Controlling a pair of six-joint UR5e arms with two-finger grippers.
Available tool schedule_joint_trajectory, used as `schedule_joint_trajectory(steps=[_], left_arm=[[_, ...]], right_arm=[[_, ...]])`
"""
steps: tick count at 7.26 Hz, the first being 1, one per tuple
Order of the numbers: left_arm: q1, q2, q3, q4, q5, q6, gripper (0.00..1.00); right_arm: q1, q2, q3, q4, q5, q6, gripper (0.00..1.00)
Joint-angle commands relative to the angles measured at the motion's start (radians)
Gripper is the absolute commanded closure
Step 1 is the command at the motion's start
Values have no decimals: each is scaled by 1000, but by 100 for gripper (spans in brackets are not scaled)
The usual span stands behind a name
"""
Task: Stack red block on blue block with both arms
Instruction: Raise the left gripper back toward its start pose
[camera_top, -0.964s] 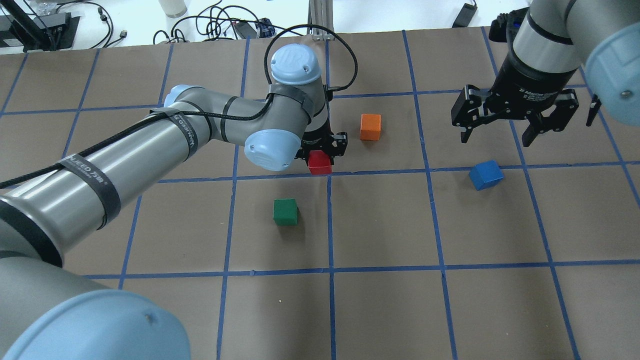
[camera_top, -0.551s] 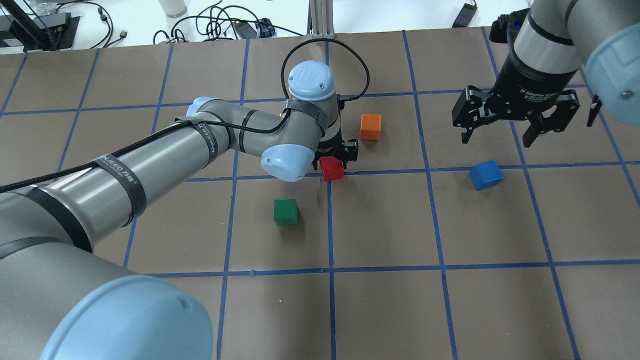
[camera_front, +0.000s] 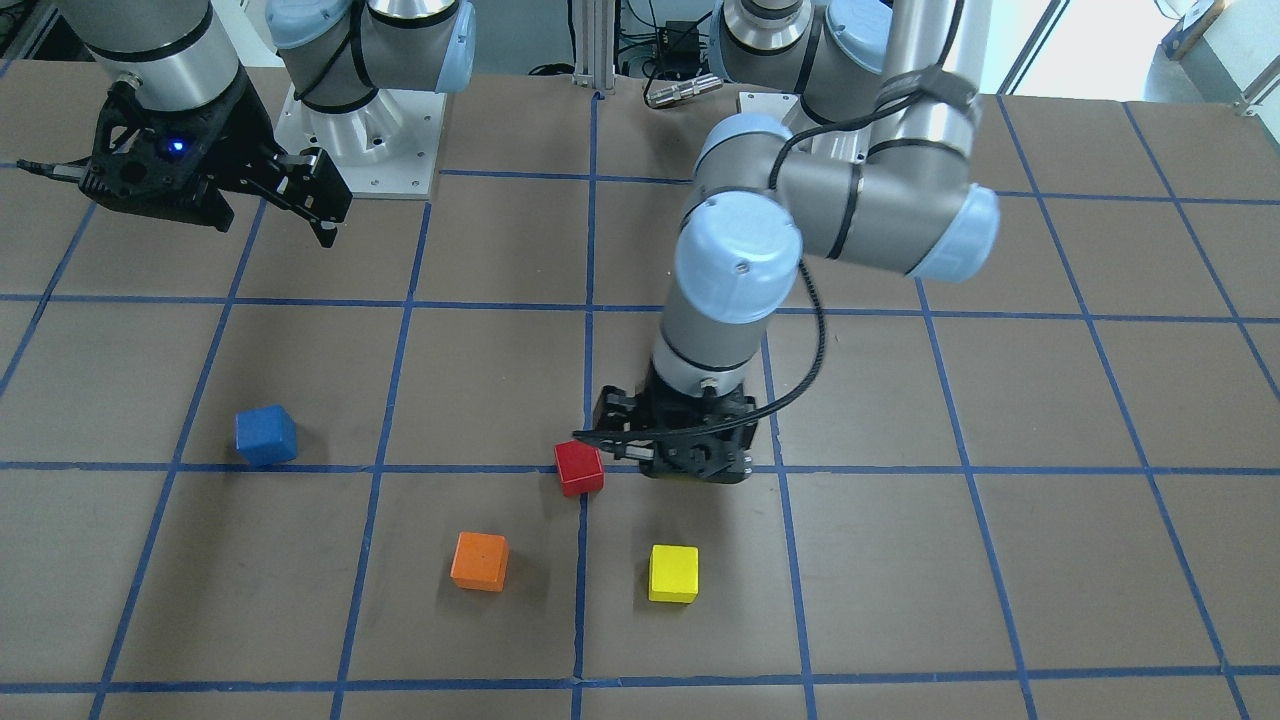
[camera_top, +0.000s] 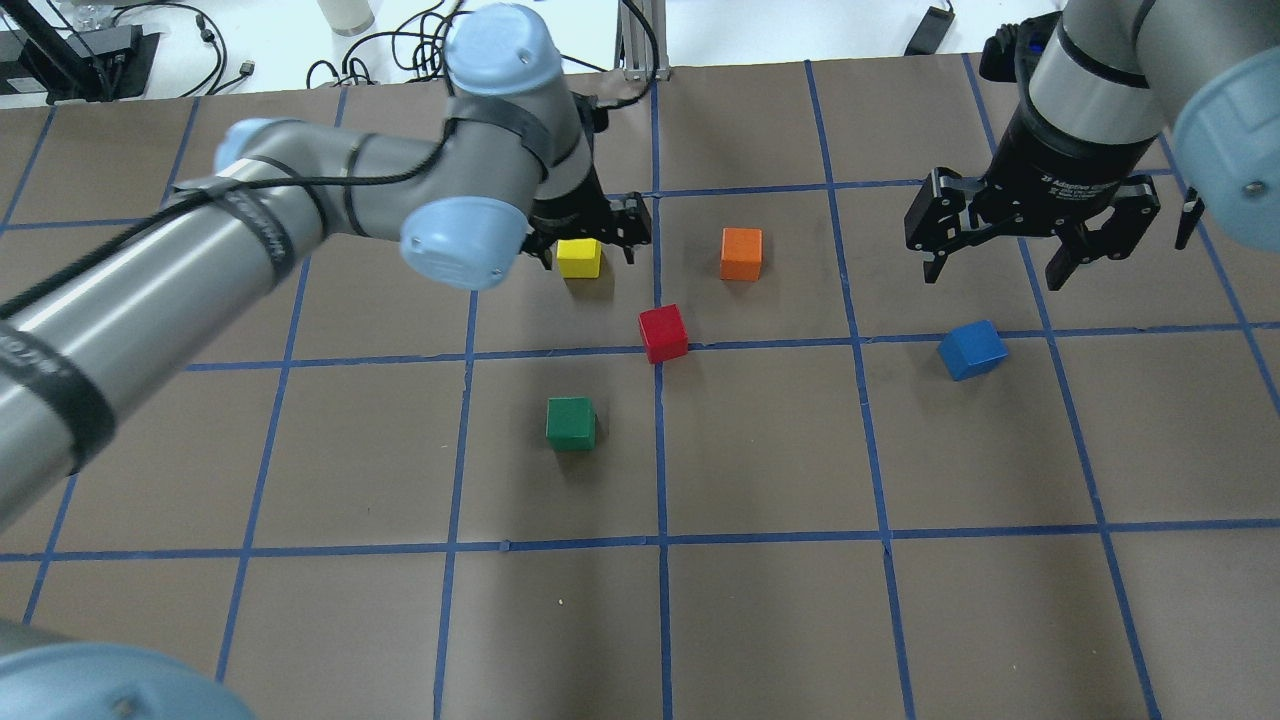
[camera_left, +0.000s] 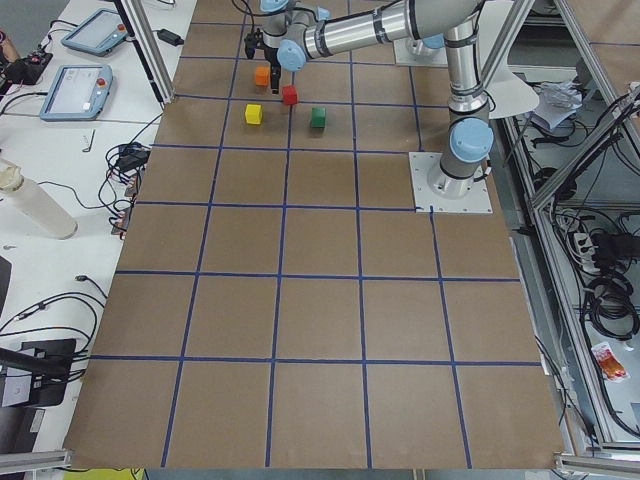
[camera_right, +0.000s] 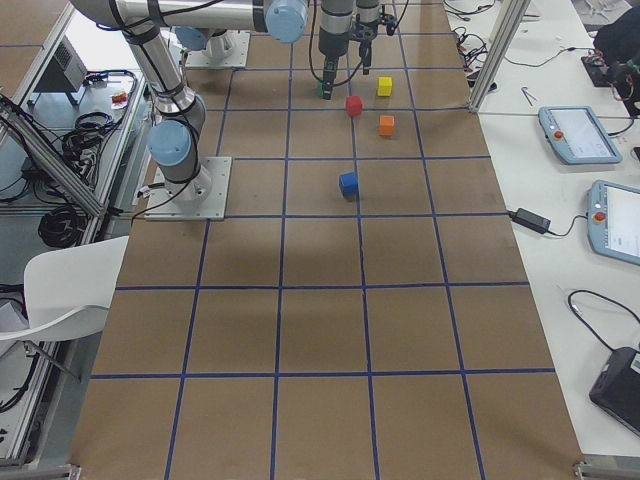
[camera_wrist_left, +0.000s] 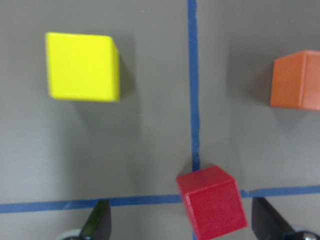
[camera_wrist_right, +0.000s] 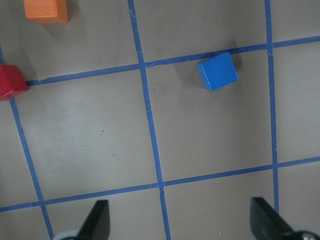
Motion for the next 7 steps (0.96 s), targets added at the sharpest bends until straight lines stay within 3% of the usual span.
schedule_joint_trajectory(steps=[1,3,4,7], left_arm=[[167,159,7,-255,27,247,0],[220,281,10,-342,36,310,0],[211,327,19,-362,33,303,0],[221,311,72,-426,42,267,0]], right_arm=[[-3,1,-1,-10,4,16,0],[-1,17,2,-57,6,-2,0],[-3,44,2,-161,0,0,0],[-1,93,23,-170,3,0,0]])
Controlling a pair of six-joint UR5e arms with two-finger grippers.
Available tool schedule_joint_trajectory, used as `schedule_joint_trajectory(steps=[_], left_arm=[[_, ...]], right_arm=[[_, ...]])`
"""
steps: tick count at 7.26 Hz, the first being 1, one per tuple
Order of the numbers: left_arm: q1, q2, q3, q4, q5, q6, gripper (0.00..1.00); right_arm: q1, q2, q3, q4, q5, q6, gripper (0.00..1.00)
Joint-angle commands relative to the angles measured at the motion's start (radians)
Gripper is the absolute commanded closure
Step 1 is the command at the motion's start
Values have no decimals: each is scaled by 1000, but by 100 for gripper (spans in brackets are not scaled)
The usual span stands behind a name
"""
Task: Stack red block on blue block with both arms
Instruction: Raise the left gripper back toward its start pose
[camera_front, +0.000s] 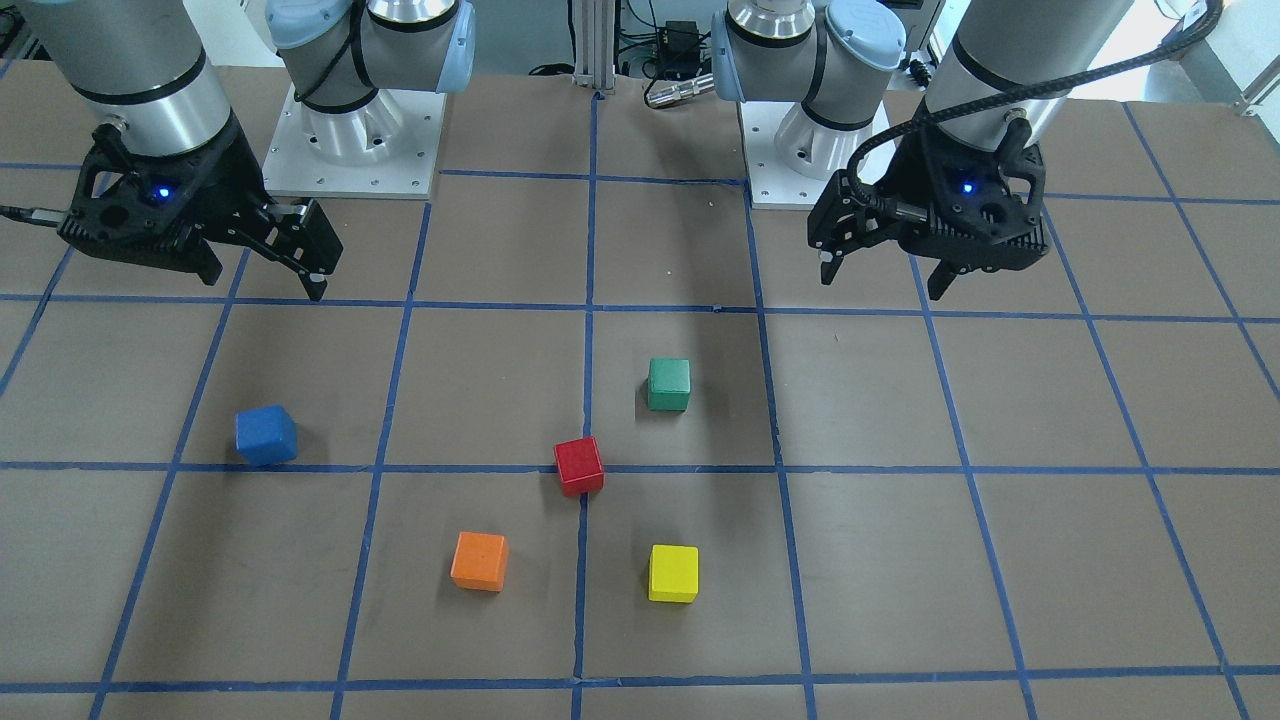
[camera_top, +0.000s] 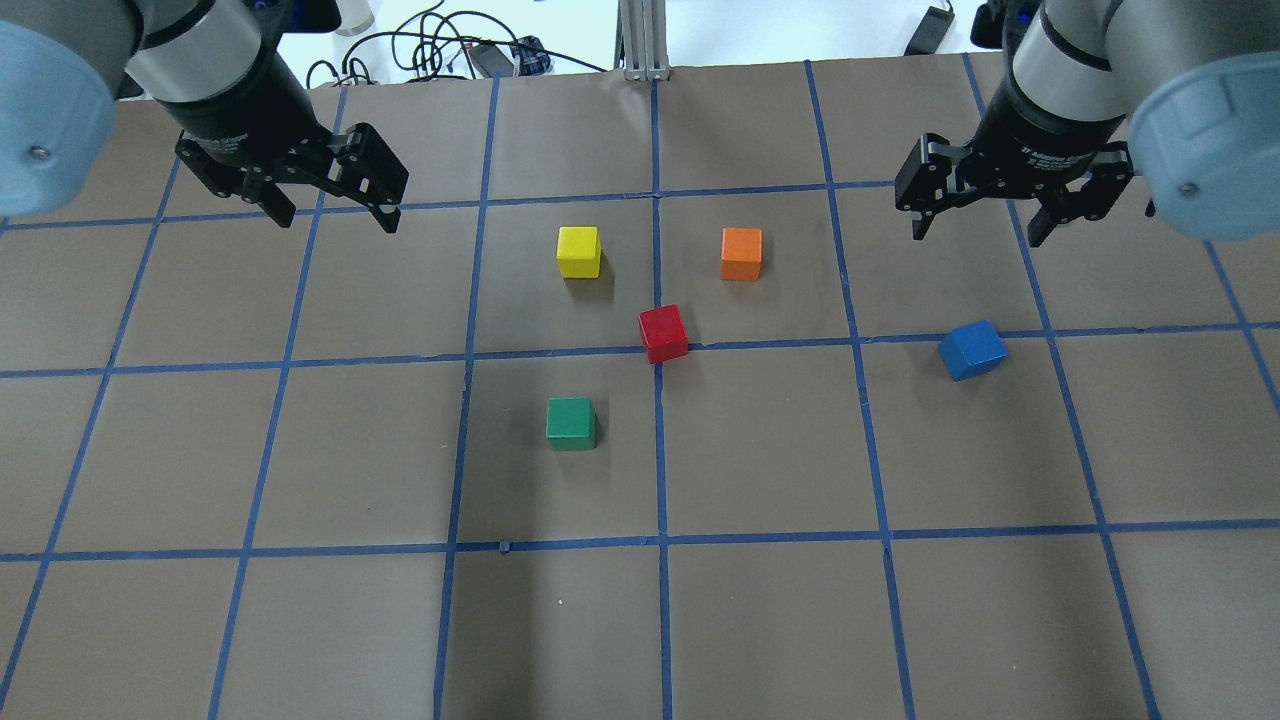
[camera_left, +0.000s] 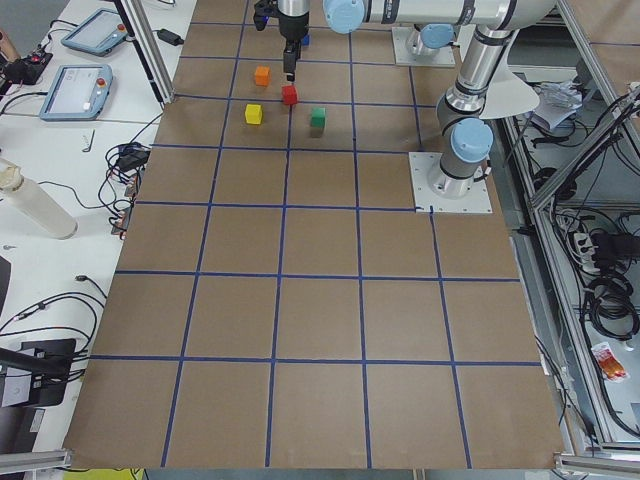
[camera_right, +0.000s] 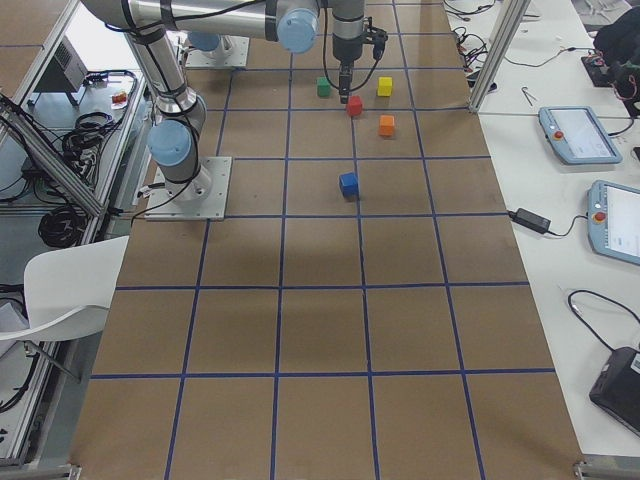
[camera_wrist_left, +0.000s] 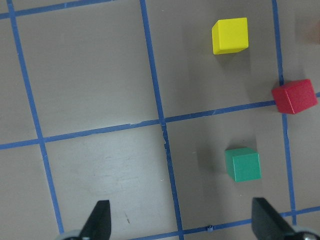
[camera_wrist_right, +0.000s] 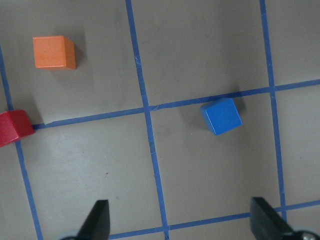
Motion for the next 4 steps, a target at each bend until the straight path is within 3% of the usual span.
schedule_joint_trajectory(steps=[1,2,4], left_arm=[[1,-15,52,-82,3,-24,0],[-2,-16,61,-137,69,-26,0],[-4,-27,57,-87,-18,-108,0]], right_arm=[[7,48,15,-13,17,1,0],[23,92,11,-31,19,7,0],[102,175,-30,-103,16,1,0]])
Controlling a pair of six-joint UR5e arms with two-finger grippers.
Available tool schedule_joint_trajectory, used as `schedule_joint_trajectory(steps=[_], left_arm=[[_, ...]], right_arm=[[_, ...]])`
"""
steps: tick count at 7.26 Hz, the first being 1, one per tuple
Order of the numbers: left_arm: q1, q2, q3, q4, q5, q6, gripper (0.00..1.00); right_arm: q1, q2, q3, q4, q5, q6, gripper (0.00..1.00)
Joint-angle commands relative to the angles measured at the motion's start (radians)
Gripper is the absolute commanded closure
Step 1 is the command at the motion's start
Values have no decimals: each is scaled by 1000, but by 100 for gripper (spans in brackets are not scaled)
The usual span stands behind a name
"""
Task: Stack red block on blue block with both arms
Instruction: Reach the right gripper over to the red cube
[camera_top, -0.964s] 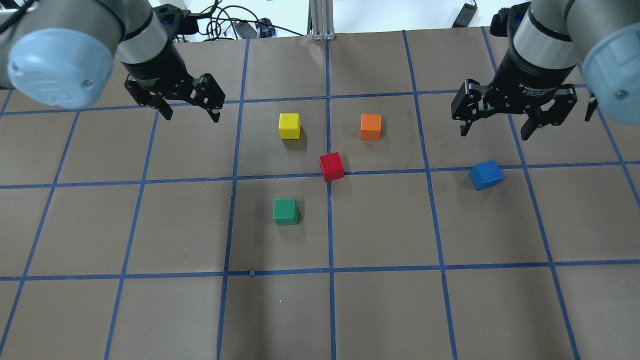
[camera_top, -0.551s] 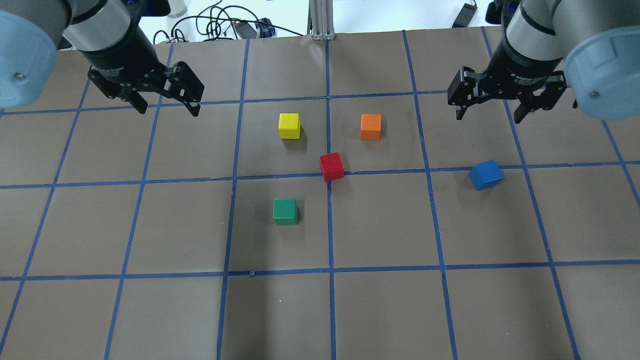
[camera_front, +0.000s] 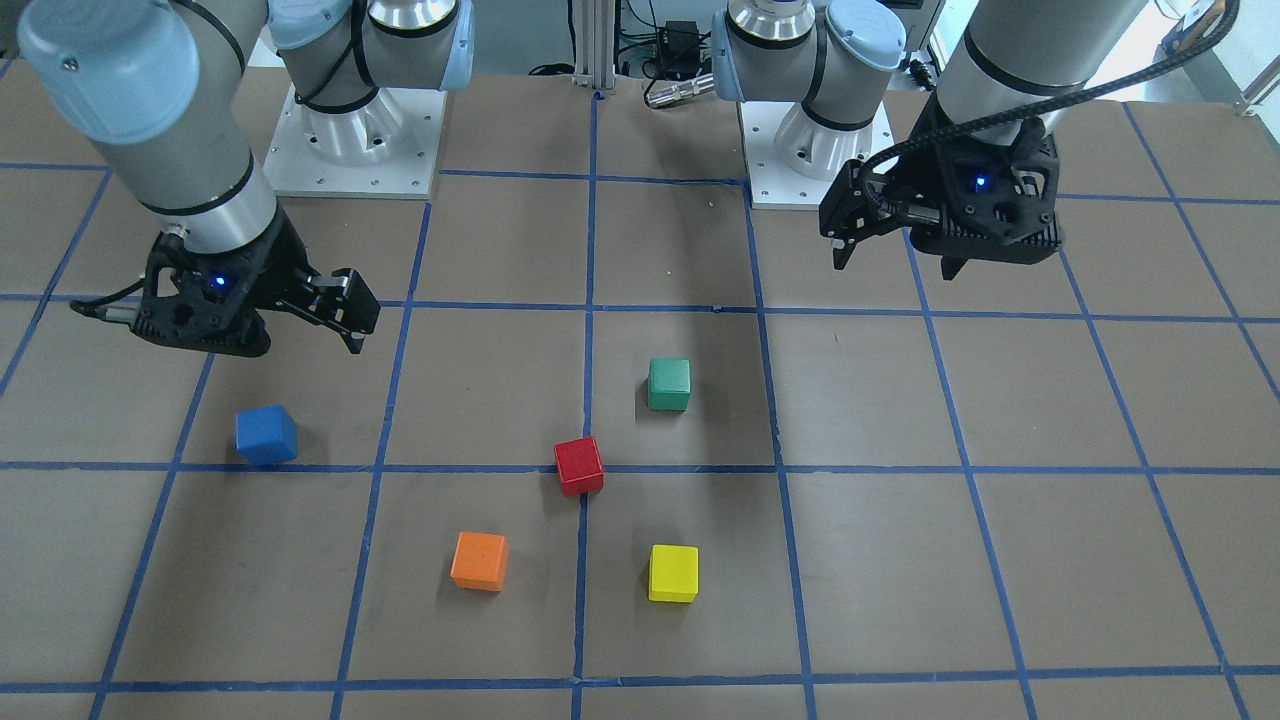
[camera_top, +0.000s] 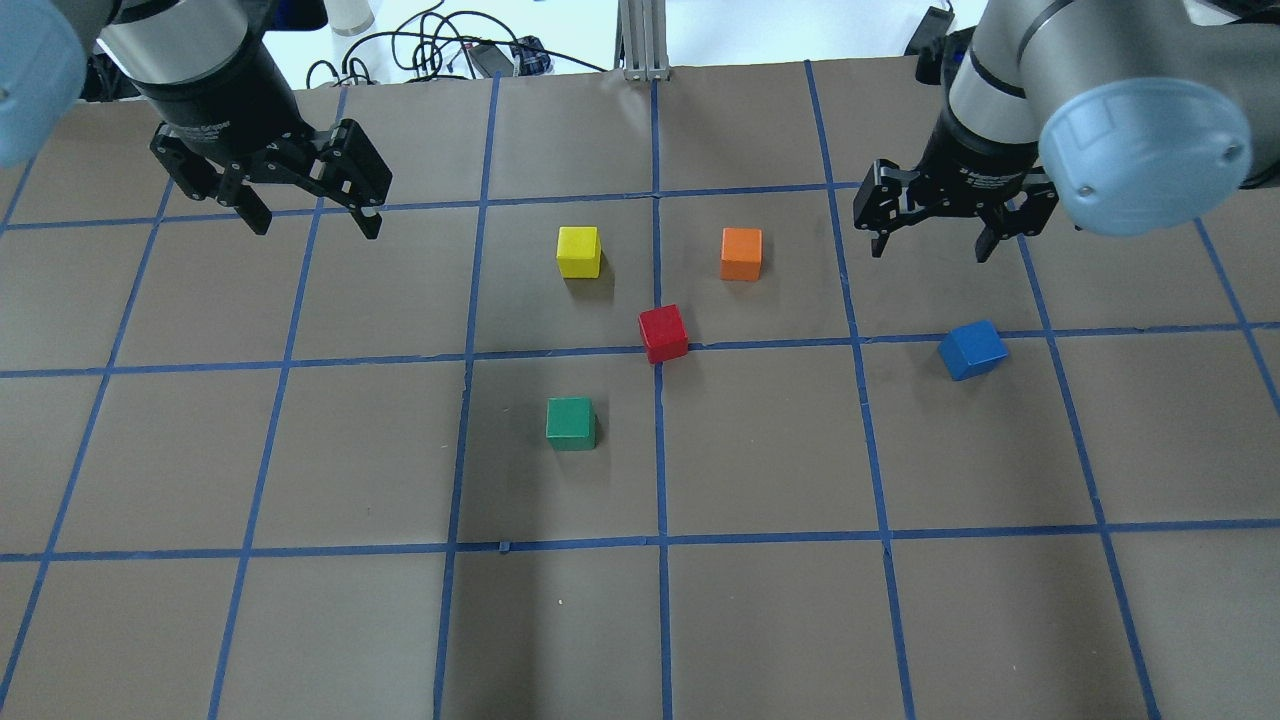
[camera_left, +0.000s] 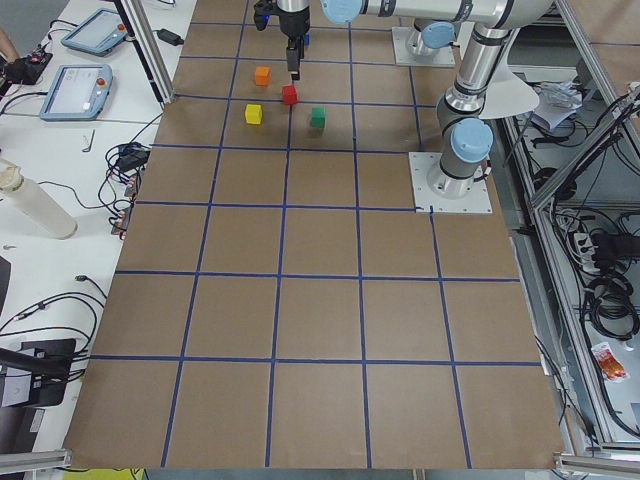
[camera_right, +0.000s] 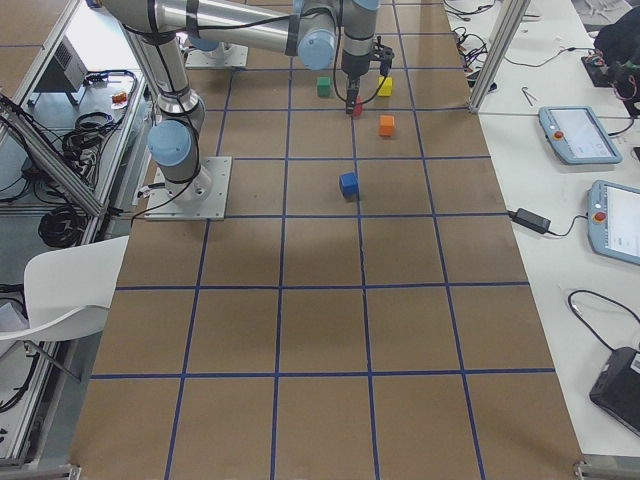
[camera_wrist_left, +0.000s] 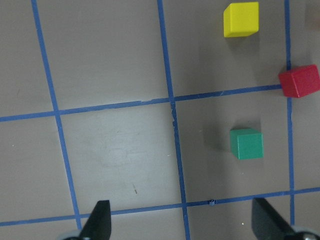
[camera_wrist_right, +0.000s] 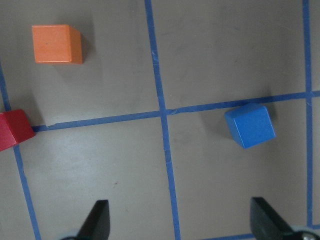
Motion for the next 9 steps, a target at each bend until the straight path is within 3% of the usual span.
schedule_joint_trajectory(steps=[1,4,9], left_arm=[[-1,-10,10,26,-70,-88,0],[13,-6,29,79,-30,-69,0],[-21,5,-31,90,-27,-67,0]], right_arm=[[92,95,-48,-63,2,-2,0],[184,188,-55,-140,21,-1,0],[267,313,-71,-251,84,12,0]])
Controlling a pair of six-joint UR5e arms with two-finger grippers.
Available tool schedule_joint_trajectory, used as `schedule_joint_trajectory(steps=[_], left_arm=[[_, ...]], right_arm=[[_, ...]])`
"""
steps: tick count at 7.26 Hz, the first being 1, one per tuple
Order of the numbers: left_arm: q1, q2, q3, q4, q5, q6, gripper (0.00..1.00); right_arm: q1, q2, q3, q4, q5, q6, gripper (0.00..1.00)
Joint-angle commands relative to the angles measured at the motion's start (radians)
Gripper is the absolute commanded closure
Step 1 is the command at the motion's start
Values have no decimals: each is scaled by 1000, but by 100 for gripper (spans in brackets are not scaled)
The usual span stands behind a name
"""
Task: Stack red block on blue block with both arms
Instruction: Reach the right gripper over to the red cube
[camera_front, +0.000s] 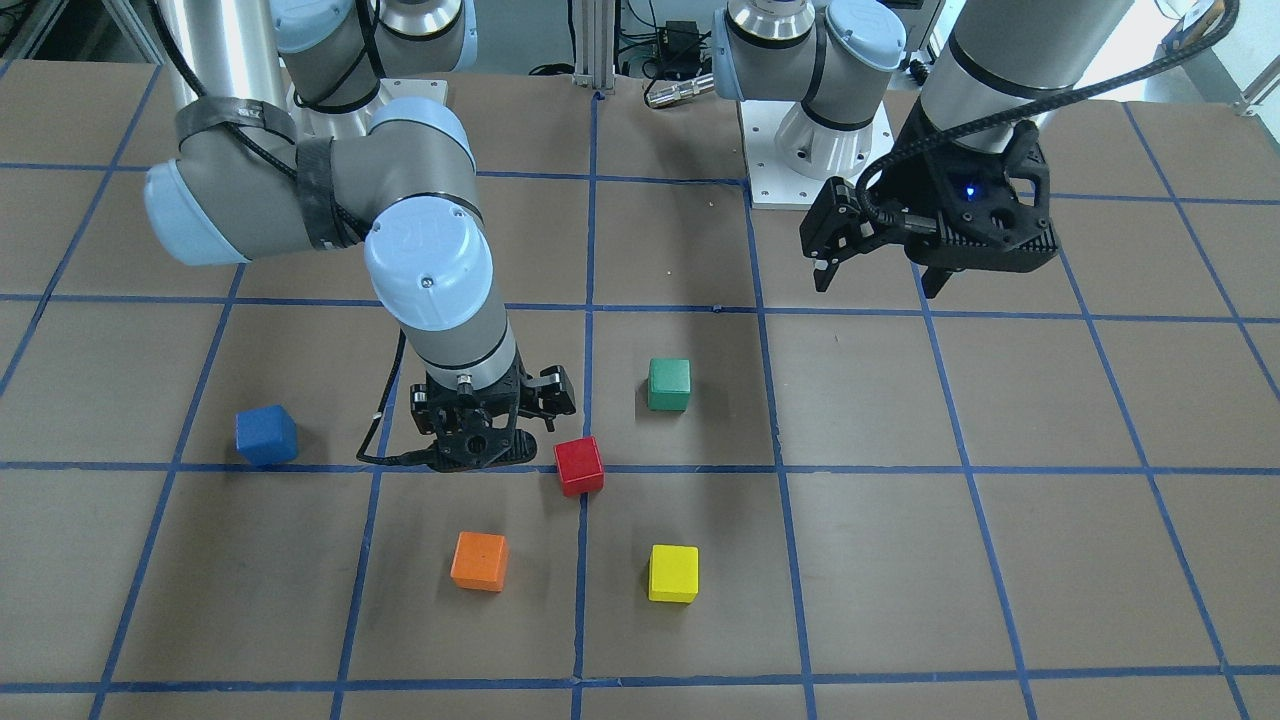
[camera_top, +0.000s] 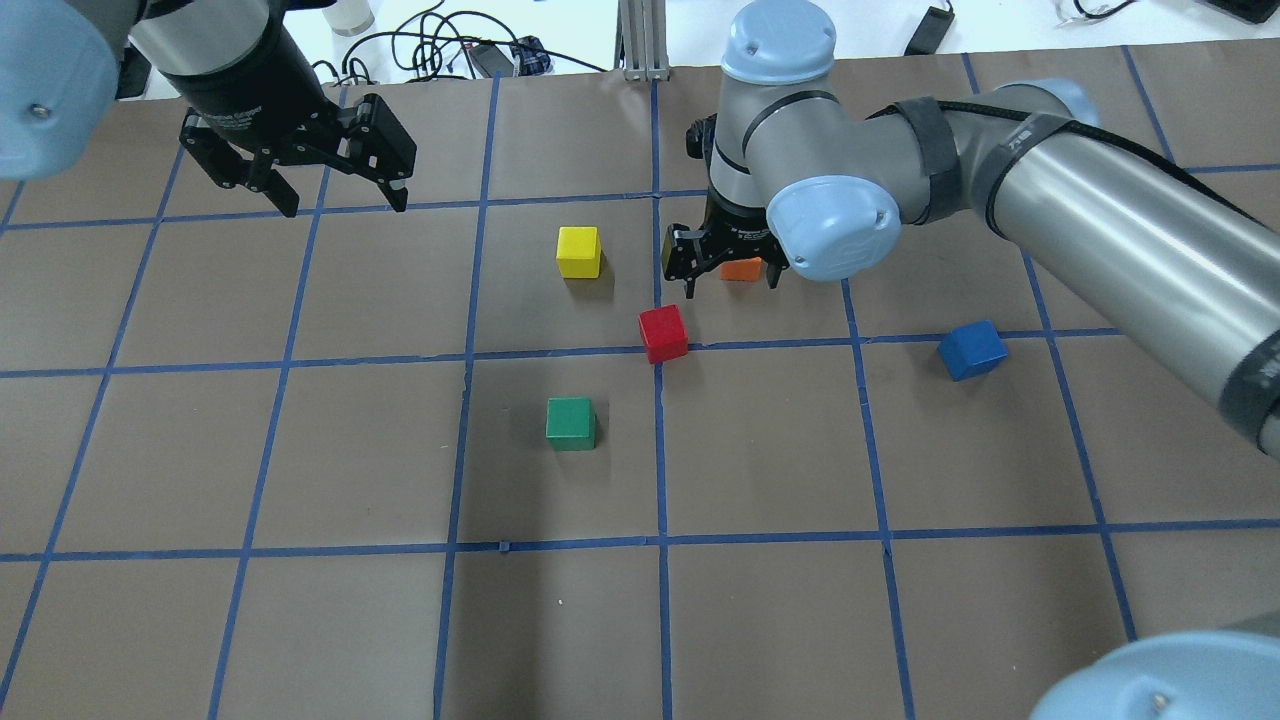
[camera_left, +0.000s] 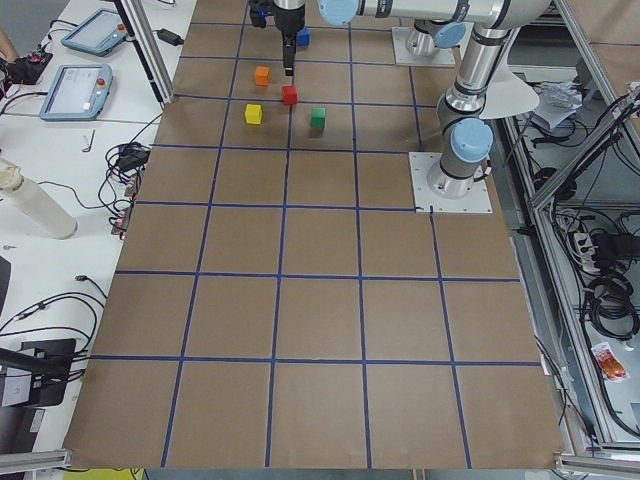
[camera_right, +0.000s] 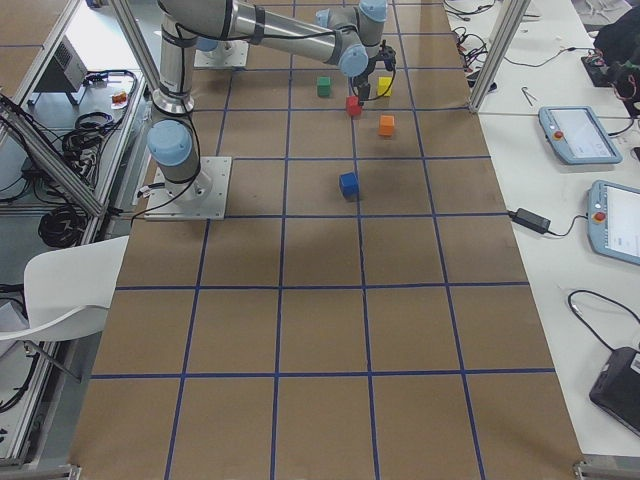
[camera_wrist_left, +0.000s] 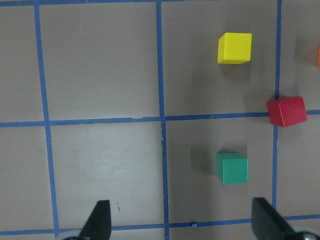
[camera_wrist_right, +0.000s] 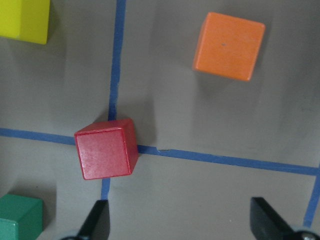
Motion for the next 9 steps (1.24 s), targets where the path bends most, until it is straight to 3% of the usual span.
schedule_joint_trajectory(steps=[1,9], left_arm=[[-3,21,-22,-1,1,5,0],[-1,25,-25,1,51,43,0]], right_arm=[[43,58,-9,-62,4,-6,0],[89,151,-10,-108,12,-1,0]])
